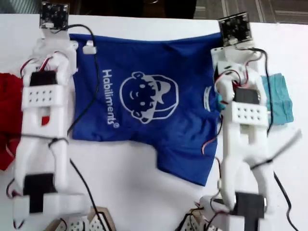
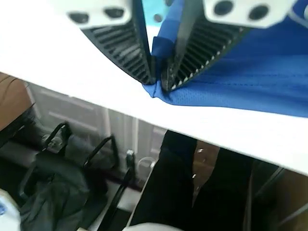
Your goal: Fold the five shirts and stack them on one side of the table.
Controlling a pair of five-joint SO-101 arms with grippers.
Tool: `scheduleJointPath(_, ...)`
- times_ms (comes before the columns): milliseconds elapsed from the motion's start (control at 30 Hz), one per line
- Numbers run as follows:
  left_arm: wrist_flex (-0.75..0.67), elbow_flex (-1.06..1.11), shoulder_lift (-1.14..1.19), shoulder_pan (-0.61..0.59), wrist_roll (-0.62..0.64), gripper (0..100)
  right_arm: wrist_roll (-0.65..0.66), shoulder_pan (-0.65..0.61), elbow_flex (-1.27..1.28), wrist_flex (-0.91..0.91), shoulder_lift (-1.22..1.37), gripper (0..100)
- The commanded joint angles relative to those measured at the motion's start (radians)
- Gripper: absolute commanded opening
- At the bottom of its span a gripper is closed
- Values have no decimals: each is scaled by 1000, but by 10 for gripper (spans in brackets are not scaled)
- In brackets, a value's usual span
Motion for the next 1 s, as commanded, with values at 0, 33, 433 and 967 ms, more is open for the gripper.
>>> scheduleJointPath(0, -26, -165, 135, 5, 3, 27, 3, -28, -100, -33, 128, 21)
scheduleJointPath(33, -26, -205, 189, 5, 3, 27, 3, -38, -132, -27, 174, 21)
scheduleJointPath(433, 74, -673, 766, 5, 2, 27, 2, -71, -462, 30, 674, 22)
scheduleJointPath(967, 681, -1353, 1022, 12, -91, 27, 2, -67, -635, 306, 664, 22)
